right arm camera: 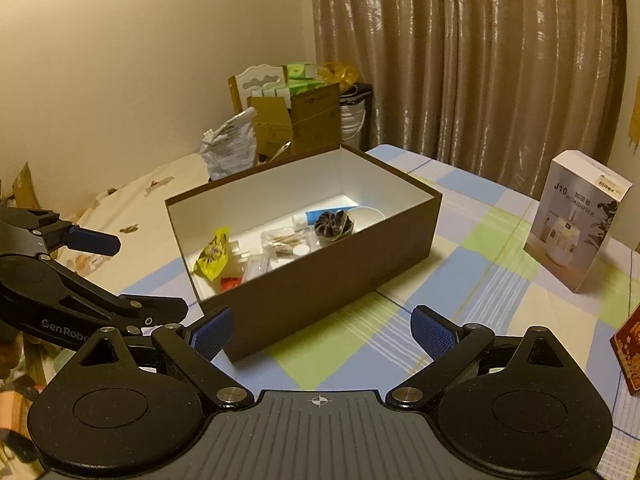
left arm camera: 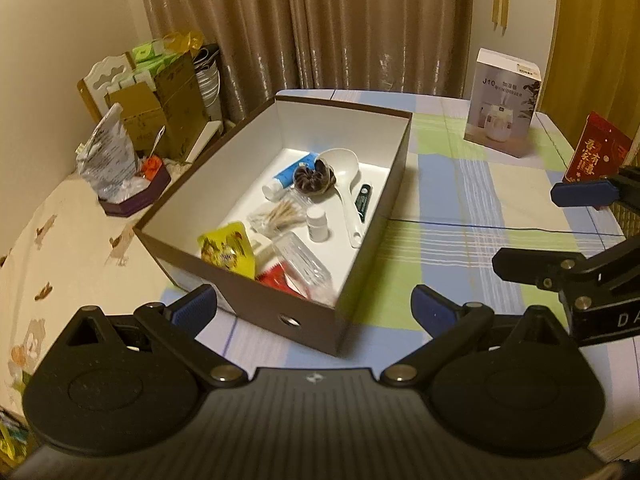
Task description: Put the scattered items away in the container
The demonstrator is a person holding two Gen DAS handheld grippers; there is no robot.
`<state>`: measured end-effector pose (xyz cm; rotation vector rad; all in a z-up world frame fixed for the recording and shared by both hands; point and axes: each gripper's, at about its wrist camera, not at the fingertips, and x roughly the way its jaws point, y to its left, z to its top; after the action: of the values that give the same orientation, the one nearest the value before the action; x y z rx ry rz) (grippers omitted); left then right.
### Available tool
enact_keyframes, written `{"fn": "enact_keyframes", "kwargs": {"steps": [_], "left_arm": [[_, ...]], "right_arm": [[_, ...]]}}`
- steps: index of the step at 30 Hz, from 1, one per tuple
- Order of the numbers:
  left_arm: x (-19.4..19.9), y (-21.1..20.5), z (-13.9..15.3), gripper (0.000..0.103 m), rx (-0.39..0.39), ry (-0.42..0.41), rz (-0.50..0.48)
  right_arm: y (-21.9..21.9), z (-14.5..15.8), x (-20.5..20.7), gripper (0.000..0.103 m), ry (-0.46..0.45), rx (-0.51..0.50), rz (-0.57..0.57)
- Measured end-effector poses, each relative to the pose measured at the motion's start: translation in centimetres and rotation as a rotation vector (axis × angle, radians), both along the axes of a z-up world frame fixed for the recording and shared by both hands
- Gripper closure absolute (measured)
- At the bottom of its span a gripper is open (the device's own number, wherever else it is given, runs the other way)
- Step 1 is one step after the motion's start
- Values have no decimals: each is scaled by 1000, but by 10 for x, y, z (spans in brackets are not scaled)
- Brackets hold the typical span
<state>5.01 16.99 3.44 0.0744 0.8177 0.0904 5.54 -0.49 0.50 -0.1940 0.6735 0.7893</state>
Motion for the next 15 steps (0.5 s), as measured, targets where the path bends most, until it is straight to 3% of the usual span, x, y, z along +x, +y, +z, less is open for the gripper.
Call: {"fn": "enact_keyframes", "kwargs": {"steps": [15], "left_arm": [[-18,-23,-7,1,-5,23,67]], "right_arm": [[-18,-4,-8,3,1,-29,56]]}}
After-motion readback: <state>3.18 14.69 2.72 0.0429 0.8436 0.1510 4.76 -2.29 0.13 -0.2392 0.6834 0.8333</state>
